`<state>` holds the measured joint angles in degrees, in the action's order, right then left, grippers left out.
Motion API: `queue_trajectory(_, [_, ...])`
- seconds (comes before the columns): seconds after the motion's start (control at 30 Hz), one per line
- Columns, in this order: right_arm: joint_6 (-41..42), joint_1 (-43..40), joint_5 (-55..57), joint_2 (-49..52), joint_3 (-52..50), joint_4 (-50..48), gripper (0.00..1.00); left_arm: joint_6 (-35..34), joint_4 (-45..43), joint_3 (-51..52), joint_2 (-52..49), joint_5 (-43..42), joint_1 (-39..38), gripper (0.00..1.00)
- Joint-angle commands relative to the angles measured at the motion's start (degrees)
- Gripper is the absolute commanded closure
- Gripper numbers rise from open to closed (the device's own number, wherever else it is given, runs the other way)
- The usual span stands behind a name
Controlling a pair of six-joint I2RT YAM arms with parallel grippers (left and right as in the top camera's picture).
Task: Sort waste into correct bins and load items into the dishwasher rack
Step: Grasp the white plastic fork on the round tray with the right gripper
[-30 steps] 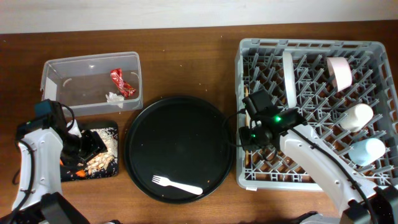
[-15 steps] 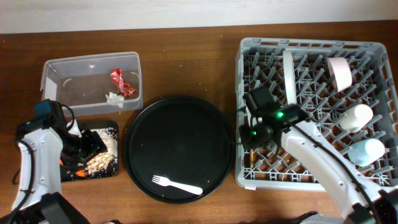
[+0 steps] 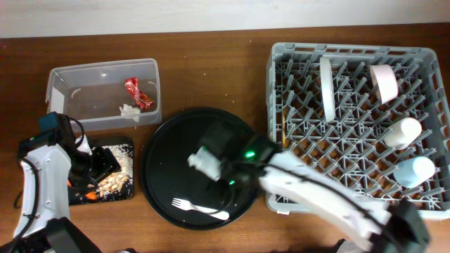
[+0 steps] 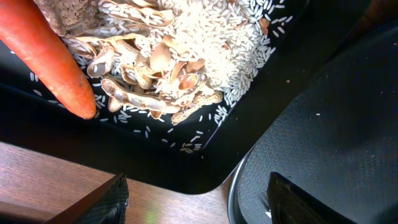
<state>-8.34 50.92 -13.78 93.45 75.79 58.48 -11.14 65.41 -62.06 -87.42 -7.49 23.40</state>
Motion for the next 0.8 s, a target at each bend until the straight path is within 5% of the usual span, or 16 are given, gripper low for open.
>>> queue_trajectory(0.0, [-0.81,4.5,-0.79,6.03,-0.61,-2.51,0.41,0.94,0.02,-0.55,0.5,0.02,-0.04,0.29])
queue_trajectory(0.77, [2.21,9.6,9.4,20.94,-0.63,-13.11,0.43,0.92,-0.22,-0.55,0.5,0.02,-0.04,0.29])
